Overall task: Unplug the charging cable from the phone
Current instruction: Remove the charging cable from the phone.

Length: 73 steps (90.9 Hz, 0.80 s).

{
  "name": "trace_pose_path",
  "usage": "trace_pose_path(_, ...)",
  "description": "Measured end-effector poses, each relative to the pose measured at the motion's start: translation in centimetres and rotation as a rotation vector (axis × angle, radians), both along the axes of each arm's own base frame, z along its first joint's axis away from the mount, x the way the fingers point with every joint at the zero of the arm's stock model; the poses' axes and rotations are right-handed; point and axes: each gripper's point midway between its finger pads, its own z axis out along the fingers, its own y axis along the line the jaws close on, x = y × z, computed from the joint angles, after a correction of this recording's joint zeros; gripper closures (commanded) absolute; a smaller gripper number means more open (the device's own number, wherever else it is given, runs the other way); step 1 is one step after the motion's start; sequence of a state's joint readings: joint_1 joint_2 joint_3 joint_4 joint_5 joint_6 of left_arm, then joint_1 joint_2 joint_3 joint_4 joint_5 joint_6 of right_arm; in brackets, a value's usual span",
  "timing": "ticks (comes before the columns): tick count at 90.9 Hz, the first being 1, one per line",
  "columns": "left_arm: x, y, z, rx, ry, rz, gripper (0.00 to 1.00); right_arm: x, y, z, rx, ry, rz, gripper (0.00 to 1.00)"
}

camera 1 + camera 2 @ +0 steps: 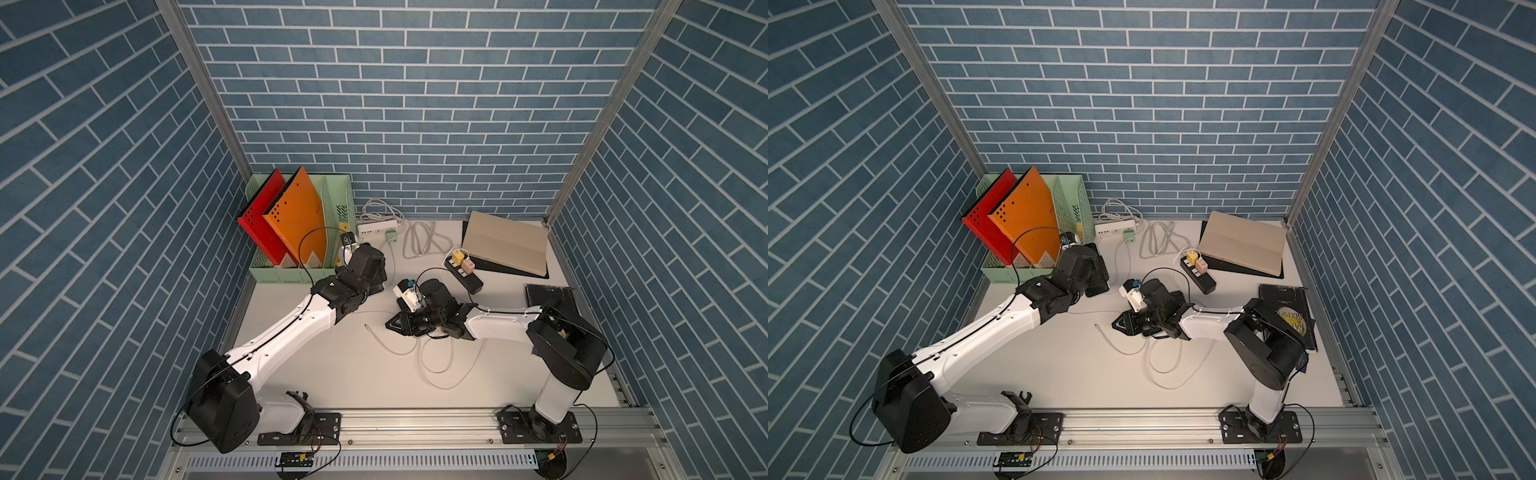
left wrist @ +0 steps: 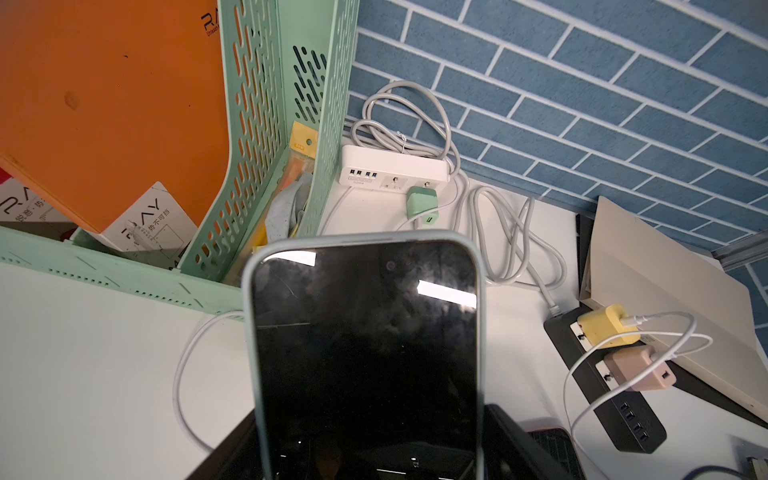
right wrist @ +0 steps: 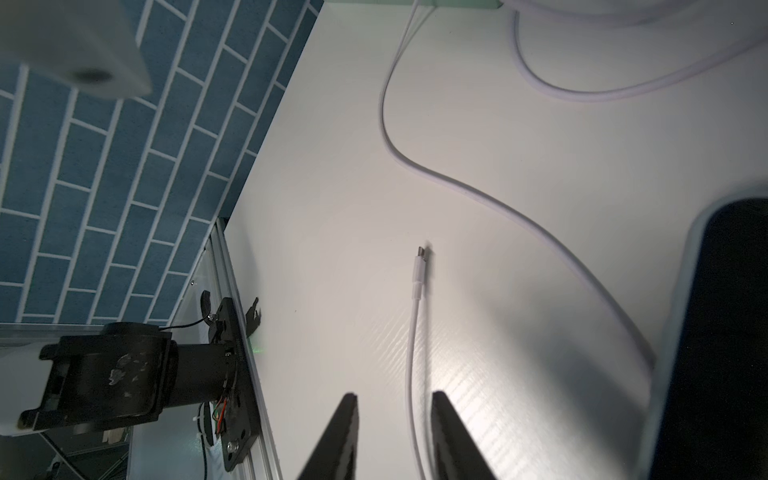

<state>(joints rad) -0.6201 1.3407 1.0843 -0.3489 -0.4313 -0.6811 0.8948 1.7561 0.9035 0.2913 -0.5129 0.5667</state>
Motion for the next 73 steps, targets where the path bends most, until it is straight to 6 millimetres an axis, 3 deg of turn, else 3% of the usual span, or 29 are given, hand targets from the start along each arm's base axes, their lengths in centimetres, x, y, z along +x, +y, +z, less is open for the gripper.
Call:
trace_pose_path(20,-0.3,0.3,-0.5,0.018,0.022,0.003,1.00,0.6,-0.6,0.0,-0.033,-0.015,-0.045,0.43)
trace_pose_path(39,-0.9,0.6,-1.5,0.038,0.059,0.002,1.00,2.1,-1.8,1.8,-0.053,-0.069,-0.126,0.31)
trace_pose_path(73,-3.9,0.9,-7.6,0.062,0.239,-0.051,1.00,5.9,-5.3,3.6,-0.119,-0.145,-0.310,0.15)
